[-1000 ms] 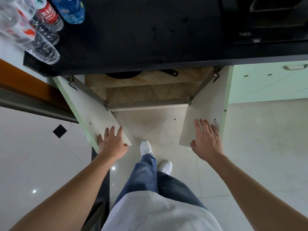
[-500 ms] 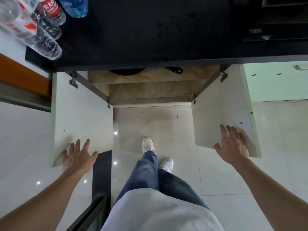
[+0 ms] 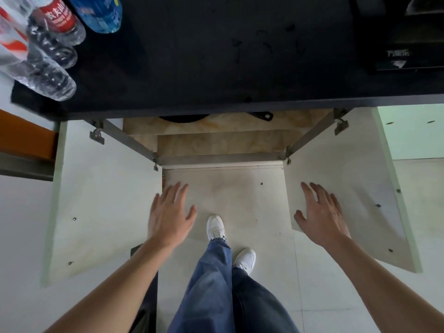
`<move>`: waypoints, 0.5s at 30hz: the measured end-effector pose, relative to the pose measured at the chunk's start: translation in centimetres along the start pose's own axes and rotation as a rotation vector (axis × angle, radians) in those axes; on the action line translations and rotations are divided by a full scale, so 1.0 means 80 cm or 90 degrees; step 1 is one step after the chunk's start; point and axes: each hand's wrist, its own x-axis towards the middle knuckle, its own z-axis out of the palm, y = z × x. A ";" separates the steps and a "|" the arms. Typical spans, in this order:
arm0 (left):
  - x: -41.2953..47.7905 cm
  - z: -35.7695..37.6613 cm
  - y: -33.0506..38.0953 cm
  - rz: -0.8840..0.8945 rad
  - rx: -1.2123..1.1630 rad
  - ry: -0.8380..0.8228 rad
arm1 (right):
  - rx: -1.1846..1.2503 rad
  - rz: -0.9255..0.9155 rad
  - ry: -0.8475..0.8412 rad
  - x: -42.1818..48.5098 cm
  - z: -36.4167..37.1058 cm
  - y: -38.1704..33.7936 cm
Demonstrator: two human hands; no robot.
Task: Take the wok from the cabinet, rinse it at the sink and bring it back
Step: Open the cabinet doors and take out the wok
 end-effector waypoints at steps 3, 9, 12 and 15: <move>0.047 0.021 0.036 0.072 -0.012 0.009 | 0.022 -0.040 0.054 0.041 0.014 -0.020; 0.172 0.057 0.072 0.216 0.055 0.131 | 0.048 -0.103 0.199 0.139 0.035 -0.048; 0.242 0.064 0.087 0.251 0.068 0.186 | 0.056 -0.140 0.277 0.195 0.035 -0.060; 0.301 0.060 0.104 0.290 0.079 0.236 | 0.060 -0.165 0.298 0.249 0.029 -0.073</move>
